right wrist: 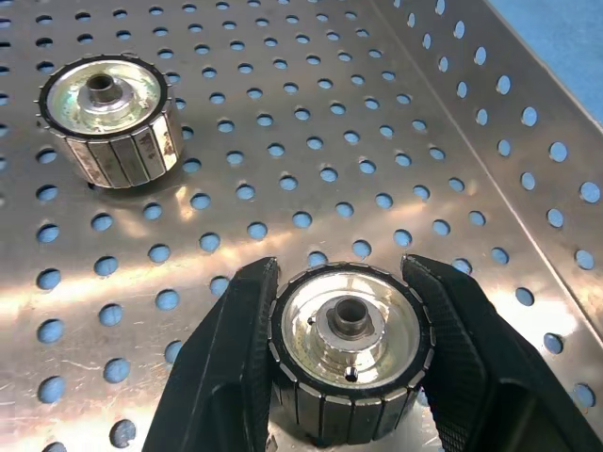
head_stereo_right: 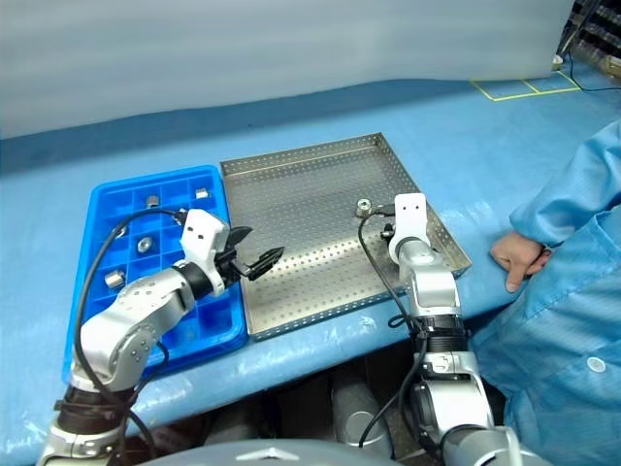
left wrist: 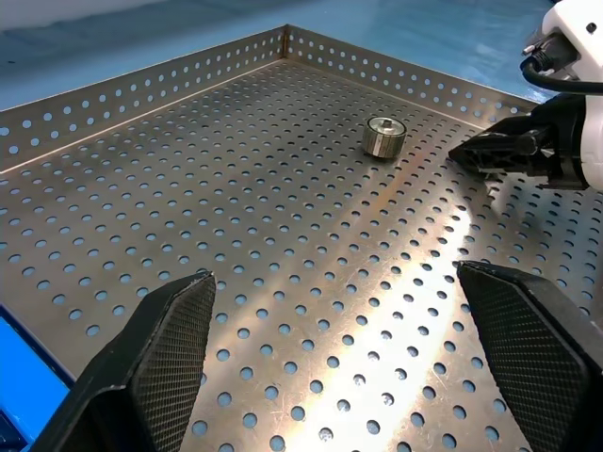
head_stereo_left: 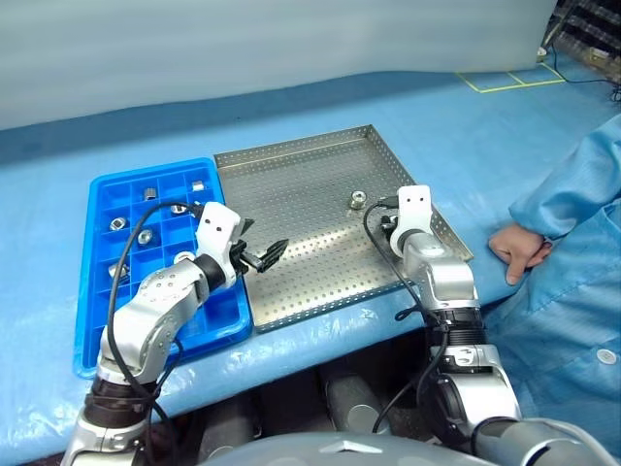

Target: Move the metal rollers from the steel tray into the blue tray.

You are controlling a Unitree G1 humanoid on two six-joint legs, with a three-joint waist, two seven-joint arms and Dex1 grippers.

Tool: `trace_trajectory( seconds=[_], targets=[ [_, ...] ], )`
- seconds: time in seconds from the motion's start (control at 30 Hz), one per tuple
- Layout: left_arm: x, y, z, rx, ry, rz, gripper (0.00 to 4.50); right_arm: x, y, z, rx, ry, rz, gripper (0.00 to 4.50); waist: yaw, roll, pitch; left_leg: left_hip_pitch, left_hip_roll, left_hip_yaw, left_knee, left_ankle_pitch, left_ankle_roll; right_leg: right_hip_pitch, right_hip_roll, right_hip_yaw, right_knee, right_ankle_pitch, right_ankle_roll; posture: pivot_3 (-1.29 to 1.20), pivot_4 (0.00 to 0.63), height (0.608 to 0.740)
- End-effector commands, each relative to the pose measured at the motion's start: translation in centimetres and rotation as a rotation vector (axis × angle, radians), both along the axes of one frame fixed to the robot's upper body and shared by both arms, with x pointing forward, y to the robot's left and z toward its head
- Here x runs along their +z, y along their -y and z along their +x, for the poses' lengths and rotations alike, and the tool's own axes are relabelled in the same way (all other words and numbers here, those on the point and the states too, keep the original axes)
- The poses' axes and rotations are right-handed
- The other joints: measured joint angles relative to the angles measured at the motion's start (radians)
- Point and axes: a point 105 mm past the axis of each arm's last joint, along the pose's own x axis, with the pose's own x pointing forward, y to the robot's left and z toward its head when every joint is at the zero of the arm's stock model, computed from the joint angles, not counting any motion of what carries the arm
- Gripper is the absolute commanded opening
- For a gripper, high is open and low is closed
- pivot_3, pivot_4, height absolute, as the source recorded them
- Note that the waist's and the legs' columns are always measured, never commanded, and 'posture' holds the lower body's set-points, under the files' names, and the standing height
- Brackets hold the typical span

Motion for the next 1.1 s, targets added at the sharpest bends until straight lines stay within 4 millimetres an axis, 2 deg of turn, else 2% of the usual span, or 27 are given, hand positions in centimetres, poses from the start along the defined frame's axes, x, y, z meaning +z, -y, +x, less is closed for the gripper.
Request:
trace_trajectory(
  seconds=[0.03, 0.13, 0.2, 0.33, 0.47, 0.57, 0.73, 0.93, 1.1],
  targets=[
    [2.5, -1.6, 0.2, 0.035, 0.088, 0.026, 4.50, 4.5, -3.4, -0.7, 0.189, 0.151, 0.091, 1.73, -0.001, 0.001, 0.000, 0.000, 0.000, 0.000, 0.000, 0.000, 0.000, 0.000, 0.000, 0.000, 0.000, 0.000, 0.000, -0.24, 0.150, 0.740],
    [3.1, -3.9, -0.1, 0.091, 0.103, 0.094, 4.50, 7.3, -8.6, -3.8, 0.513, 0.207, 0.138, 1.73, -0.002, 0.003, 0.002, 0.000, 0.001, 0.000, 0.000, 0.000, 0.000, -0.001, 0.001, 0.001, 0.001, 0.000, 0.000, -0.23, 0.150, 0.740],
    [3.3, -5.5, -0.6, 0.130, 0.101, 0.151, 4.50, 8.4, -11.4, -5.8, 0.649, 0.221, 0.181, 1.73, -0.003, 0.003, 0.002, 0.000, 0.002, 0.000, -0.001, 0.000, 0.000, -0.002, 0.002, 0.001, 0.001, 0.000, 0.000, -0.23, 0.150, 0.740],
    [4.7, -8.6, -2.3, 0.196, 0.122, 0.250, 4.50, 9.2, -16.6, -9.5, 0.899, 0.217, 0.227, 1.73, 0.001, 0.002, 0.002, 0.000, 0.004, -0.001, -0.002, 0.000, 0.000, -0.002, 0.003, 0.000, 0.001, -0.005, 0.000, -0.21, 0.150, 0.740],
    [5.8, -11.1, -3.4, 0.283, 0.131, 0.321, 4.50, 9.6, -20.3, -11.1, 1.041, 0.204, 0.299, 1.73, 0.015, 0.002, 0.002, 0.000, 0.004, 0.000, -0.002, 0.000, -0.001, -0.002, 0.001, -0.002, 0.001, -0.006, -0.005, -0.18, 0.150, 0.740],
    [5.7, -12.4, -4.0, 0.329, 0.108, 0.363, 4.50, 10.2, -22.3, -11.6, 1.110, 0.192, 0.360, 1.73, 0.024, 0.002, 0.001, 0.000, 0.003, 0.000, -0.002, 0.000, -0.001, -0.002, -0.002, -0.003, 0.001, -0.005, -0.007, -0.15, 0.150, 0.740],
    [5.4, -13.7, -5.0, 0.379, 0.080, 0.392, 4.50, 9.9, -25.2, -11.9, 1.173, 0.157, 0.331, 1.73, 0.044, 0.000, 0.001, 0.000, 0.003, -0.001, -0.002, 0.000, -0.001, -0.003, -0.004, -0.007, 0.001, -0.005, -0.008, -0.10, 0.150, 0.740],
    [5.1, -14.8, -6.1, 0.441, 0.061, 0.394, 4.50, 8.7, -28.5, -14.5, 1.317, 0.059, 0.362, 1.73, 0.089, 0.000, 0.000, 0.000, 0.003, -0.002, -0.007, 0.000, -0.003, -0.005, -0.004, -0.009, 0.001, -0.004, -0.008, -0.04, 0.150, 0.740],
    [5.0, -15.1, -6.9, 0.461, 0.043, 0.408, 4.50, 7.7, -29.9, -16.5, 1.397, -0.025, 0.408, 1.73, 0.139, -0.001, 0.000, 0.000, 0.004, -0.004, -0.007, -0.001, -0.005, -0.005, -0.004, -0.012, 0.000, -0.007, -0.012, 0.01, 0.150, 0.740]
  ],
)
